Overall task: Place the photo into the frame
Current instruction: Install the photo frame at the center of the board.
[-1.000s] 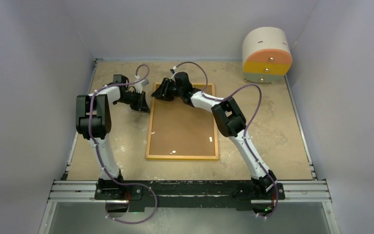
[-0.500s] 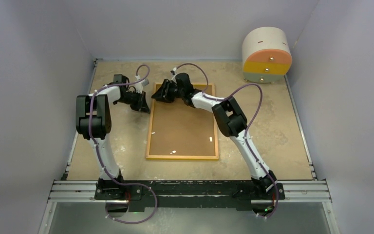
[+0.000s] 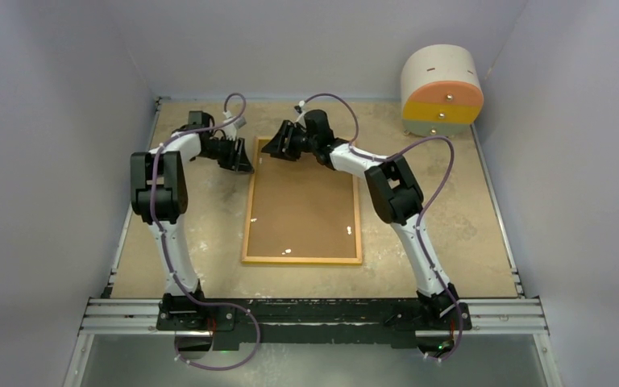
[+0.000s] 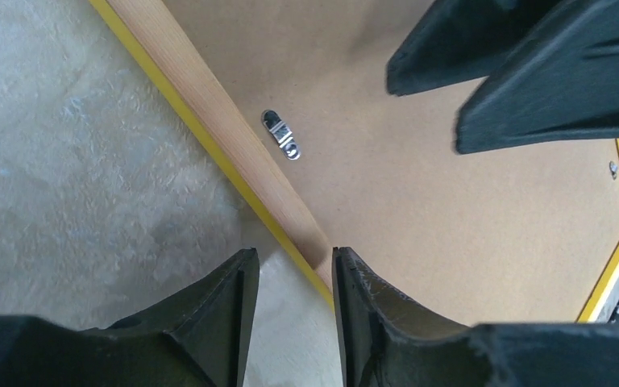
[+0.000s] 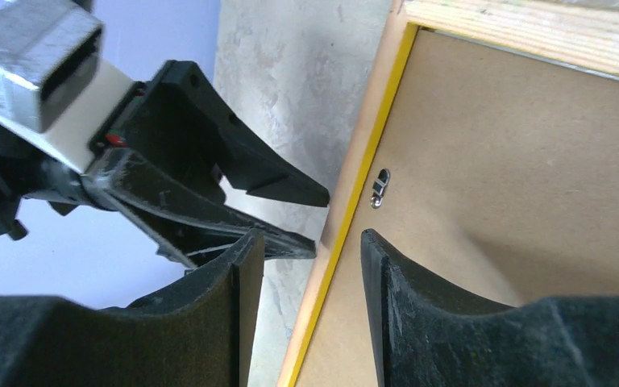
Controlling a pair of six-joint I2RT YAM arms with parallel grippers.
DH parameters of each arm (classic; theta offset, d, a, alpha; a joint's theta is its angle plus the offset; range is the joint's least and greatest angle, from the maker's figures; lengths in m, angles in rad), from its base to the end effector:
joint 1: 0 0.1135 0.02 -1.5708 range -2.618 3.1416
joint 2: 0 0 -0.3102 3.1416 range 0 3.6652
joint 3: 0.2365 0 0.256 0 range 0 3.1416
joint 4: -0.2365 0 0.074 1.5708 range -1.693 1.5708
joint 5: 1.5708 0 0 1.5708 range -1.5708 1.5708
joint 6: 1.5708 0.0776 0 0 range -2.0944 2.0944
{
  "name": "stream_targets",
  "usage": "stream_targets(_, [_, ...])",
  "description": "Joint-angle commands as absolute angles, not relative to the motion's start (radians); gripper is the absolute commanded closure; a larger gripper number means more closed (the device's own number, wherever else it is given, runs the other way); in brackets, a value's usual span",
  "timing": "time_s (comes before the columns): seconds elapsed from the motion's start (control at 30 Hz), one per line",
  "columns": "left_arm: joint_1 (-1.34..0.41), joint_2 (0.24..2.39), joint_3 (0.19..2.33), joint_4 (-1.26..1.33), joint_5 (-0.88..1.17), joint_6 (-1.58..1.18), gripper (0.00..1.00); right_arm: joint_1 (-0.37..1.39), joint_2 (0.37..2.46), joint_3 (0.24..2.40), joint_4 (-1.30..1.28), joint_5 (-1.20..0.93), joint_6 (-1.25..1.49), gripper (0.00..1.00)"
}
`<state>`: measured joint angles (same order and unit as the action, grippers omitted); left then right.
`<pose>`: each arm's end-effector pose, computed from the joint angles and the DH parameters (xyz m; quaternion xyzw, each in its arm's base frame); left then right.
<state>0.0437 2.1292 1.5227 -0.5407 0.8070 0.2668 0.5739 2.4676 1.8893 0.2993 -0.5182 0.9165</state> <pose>0.4775 -0.0352 0.1676 0.1821 0.8844 -0.3494 0.2504 0.5162 0.3795 0.1823 -0.0204 0.7869 0.5449 0.2889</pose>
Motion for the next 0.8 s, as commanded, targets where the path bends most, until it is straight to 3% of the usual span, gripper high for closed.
stream_targets(0.0, [0.033,2.189,1.569,-0.522,0.821,0.23,0.65,0.572,2.471,1.898,0.279,-0.519,0.884,0.5])
stream_targets(0.13, [0.031,2.196,1.556,-0.516,0.833,0.231,0.84,0.571,2.471,1.888,0.277,-0.512,0.878,0.51])
stream_targets(0.23, [0.021,2.195,1.532,-0.512,0.863,0.261,0.92,0.57,2.471,1.879,0.276,-0.507,0.873,0.51])
stream_targets(0.77, [-0.073,2.078,1.266,-0.434,0.865,0.239,0.93,0.57,2.406,1.739,0.229,-0.463,0.81,0.52])
